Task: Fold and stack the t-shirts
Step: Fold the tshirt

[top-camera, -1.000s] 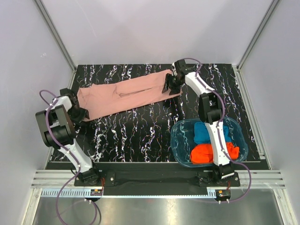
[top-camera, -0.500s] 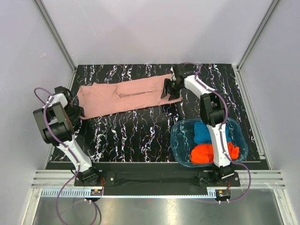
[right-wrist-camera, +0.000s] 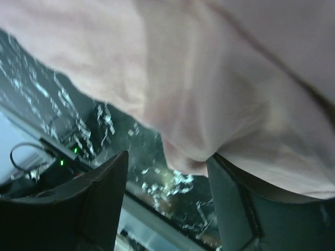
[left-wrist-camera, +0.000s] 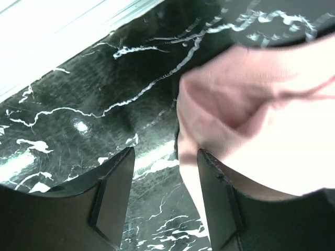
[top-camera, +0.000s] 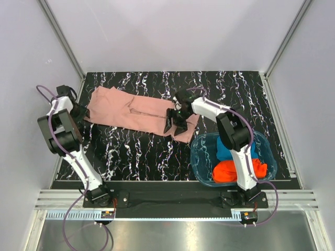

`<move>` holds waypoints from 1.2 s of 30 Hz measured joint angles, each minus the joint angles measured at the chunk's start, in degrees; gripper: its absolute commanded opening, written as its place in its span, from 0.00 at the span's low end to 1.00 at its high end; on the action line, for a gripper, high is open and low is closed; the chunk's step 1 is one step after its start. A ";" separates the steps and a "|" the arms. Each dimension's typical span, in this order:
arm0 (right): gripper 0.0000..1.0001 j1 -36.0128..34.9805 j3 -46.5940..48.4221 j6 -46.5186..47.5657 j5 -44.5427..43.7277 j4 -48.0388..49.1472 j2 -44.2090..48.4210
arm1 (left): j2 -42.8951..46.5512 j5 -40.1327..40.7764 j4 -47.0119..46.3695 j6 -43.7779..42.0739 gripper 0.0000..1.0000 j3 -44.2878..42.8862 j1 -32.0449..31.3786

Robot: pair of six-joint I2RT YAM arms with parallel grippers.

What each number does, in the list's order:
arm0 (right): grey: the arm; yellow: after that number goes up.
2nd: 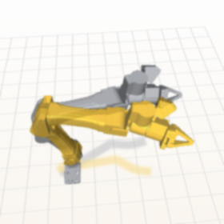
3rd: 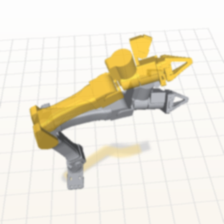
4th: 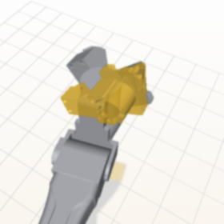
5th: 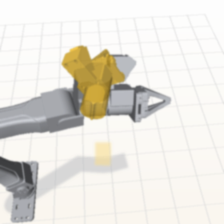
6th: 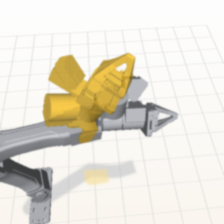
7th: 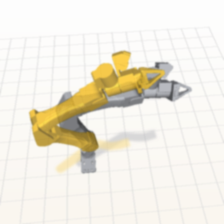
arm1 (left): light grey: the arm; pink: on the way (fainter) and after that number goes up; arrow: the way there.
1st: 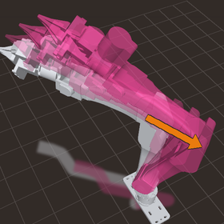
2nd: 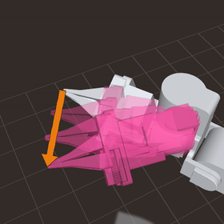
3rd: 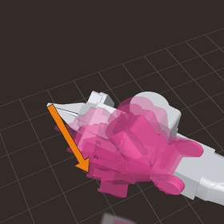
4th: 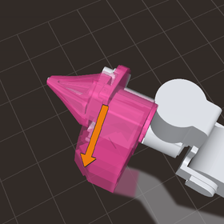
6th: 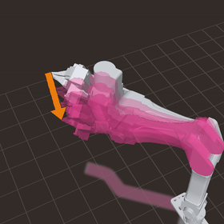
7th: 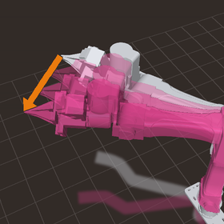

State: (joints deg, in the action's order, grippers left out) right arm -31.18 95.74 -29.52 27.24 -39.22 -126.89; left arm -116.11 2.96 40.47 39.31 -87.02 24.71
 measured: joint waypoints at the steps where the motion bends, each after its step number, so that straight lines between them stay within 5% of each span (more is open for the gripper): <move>1: 0.74 -0.79 0.15 -0.04 0.70 -0.46 0.04 | 1.14 -0.24 -1.22 -0.90 0.58 1.33 -0.22; 7: 0.87 -1.55 9.38 6.05 -0.59 -8.92 0.09 | 18.75 -0.66 -6.16 -5.01 0.57 15.45 -5.64; 10: 0.93 -0.94 17.22 10.60 -3.93 -12.11 0.09 | 28.92 1.18 -7.52 -5.35 0.70 19.37 -11.32; 13: 1.00 0.15 23.67 13.90 -7.52 -13.75 -0.26 | 33.27 3.85 -8.66 -4.13 0.72 19.10 -16.44; 22: 1.00 4.00 29.97 22.60 -13.22 -15.74 -8.24 | 6.71 11.74 1.53 4.70 0.76 -7.58 -23.43; 36: 1.00 3.19 20.26 30.49 -15.34 -12.46 -8.81 | -9.09 13.70 19.85 19.10 0.82 -20.31 -24.50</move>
State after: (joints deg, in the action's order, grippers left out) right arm -27.99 116.01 0.97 11.90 -51.68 -135.70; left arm -125.21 16.67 60.31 58.41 -107.33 0.21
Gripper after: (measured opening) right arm 0.993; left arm 0.791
